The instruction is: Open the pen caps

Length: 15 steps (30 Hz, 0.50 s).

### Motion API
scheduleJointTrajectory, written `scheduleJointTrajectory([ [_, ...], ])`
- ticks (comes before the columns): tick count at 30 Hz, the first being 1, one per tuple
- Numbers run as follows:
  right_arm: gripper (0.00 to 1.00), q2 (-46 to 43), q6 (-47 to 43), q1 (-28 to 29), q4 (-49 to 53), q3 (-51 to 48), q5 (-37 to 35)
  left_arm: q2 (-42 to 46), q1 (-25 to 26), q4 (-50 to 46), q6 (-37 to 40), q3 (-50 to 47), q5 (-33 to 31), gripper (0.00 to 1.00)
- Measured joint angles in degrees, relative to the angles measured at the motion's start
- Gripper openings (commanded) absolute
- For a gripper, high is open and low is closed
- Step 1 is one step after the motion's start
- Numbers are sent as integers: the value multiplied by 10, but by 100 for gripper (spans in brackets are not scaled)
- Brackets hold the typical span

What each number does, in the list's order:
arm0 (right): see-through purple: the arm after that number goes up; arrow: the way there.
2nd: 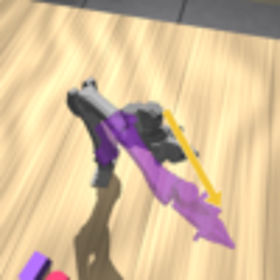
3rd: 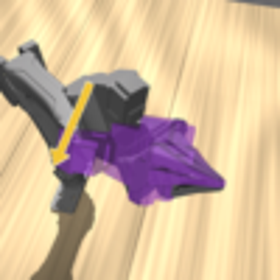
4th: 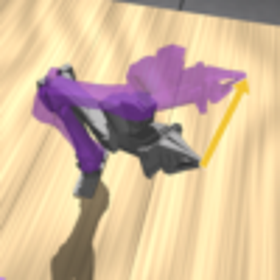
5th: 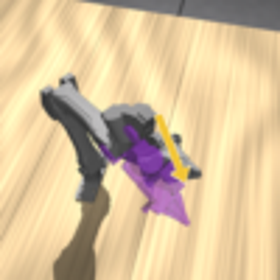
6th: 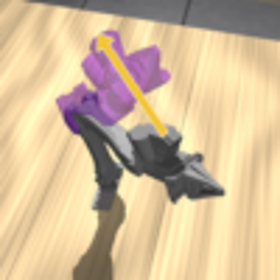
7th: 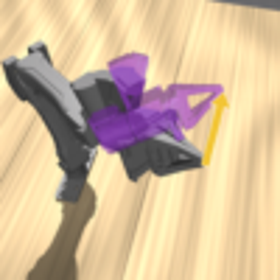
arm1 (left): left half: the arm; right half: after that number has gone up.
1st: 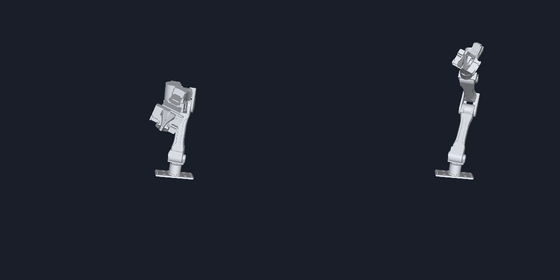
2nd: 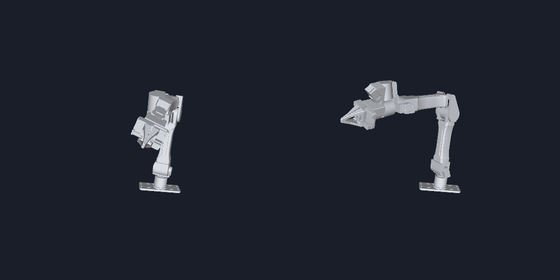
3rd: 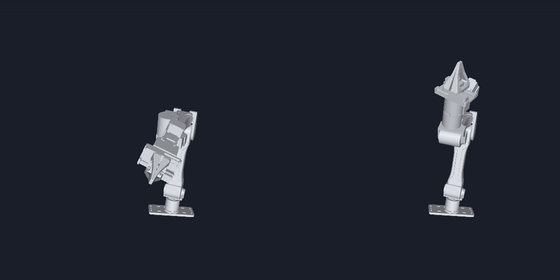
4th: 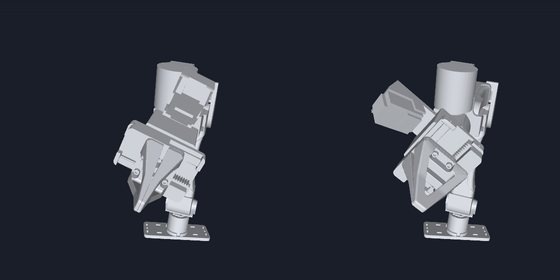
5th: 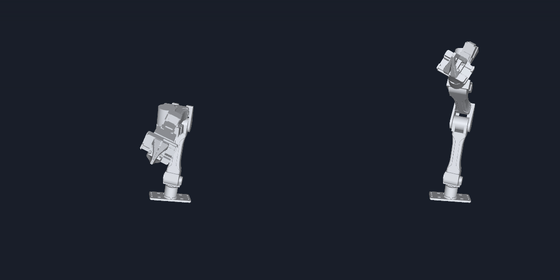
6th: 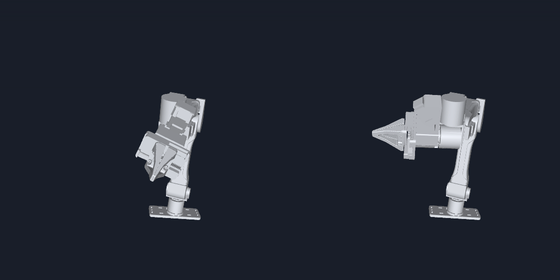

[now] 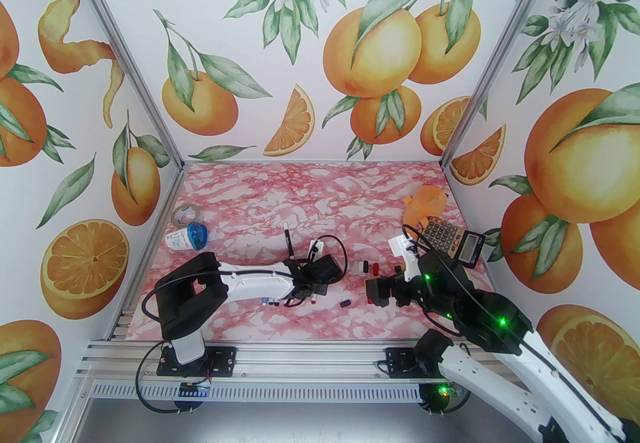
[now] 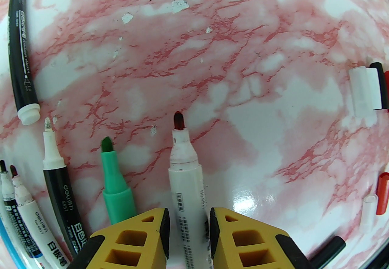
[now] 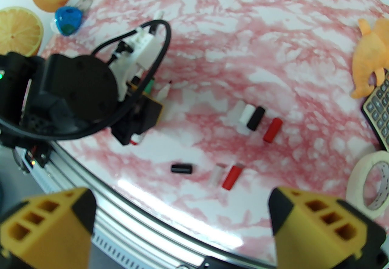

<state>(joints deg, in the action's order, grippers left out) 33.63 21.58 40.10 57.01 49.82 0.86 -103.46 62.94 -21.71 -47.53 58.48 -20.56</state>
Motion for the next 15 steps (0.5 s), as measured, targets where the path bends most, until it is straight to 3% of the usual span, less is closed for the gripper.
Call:
scheduleJointTrajectory([
  [10,100,0,1,4,0,0,-5,24,-3,-21,30,5,-6,32],
  [15,100,0,5,6,0,0,-9,66,-39,-22,58,28,27,36],
])
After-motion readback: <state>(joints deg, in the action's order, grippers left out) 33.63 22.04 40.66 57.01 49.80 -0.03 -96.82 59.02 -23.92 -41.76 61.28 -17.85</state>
